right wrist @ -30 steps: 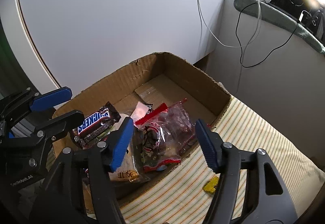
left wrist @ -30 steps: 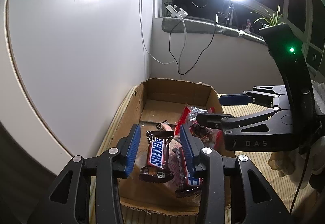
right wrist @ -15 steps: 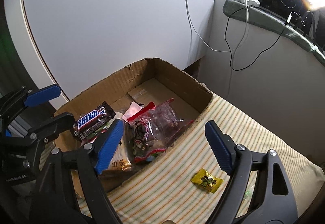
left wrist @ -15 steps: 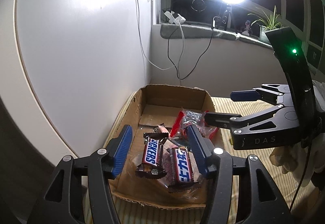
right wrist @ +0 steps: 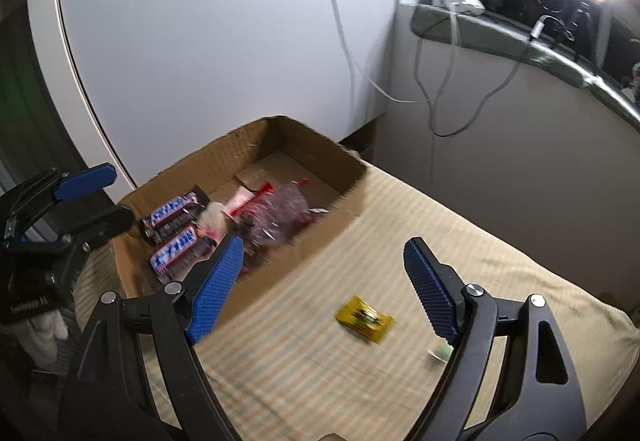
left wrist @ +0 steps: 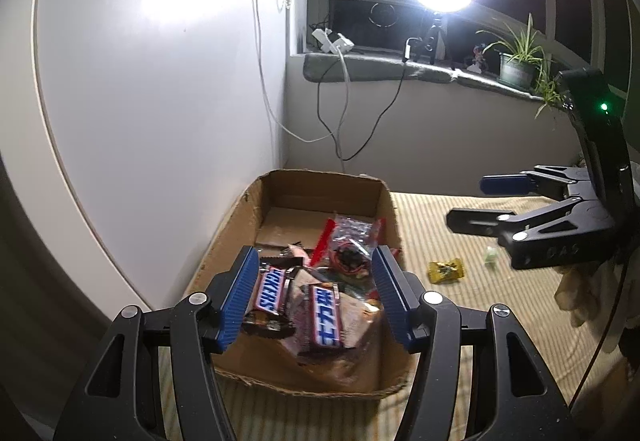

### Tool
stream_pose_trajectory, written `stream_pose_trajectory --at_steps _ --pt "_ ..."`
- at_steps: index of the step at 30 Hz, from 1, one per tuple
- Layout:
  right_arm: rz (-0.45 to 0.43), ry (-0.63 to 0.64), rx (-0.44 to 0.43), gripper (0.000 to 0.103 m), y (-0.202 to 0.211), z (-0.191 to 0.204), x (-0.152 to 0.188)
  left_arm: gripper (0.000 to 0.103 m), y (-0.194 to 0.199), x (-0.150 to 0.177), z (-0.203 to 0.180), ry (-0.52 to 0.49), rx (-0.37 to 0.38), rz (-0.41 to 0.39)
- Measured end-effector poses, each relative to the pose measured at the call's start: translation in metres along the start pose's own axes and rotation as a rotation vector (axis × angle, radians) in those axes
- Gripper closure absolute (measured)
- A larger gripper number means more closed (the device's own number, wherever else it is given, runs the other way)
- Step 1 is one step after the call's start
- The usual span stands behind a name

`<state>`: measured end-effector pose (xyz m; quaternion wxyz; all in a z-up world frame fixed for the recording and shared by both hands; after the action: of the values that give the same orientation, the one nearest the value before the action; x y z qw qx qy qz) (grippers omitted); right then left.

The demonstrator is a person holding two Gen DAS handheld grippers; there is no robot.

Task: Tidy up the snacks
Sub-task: 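Withdraw both open grippers from the box toward the yellow and green candies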

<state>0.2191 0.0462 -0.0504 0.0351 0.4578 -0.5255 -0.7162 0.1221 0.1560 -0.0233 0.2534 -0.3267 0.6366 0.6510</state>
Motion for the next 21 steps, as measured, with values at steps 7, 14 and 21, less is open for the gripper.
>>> stream_pose_trajectory --at_steps 7,14,21 --pt "0.028 -0.043 0.044 0.018 0.009 -0.049 0.033 0.045 0.001 0.002 -0.035 -0.038 0.056 0.004" --pt "0.061 -0.128 0.059 0.018 0.004 -0.101 0.066 0.045 -0.002 0.008 -0.086 -0.089 0.131 0.026" --pt "0.082 -0.163 0.040 0.021 -0.010 -0.120 0.088 0.045 -0.022 0.018 -0.127 -0.116 0.186 0.084"
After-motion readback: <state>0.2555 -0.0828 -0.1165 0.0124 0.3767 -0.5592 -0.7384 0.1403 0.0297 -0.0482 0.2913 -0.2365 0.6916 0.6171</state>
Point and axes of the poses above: each gripper's, at about its wrist camera, not at the fingertips, and y roughly against the way its jaws point, z to its left, x to its underside, the point moved 7 cm from there along -y, roughly the way its jaws point, and after that the axes turned 8 degrees about z, right-handed, at the moved point
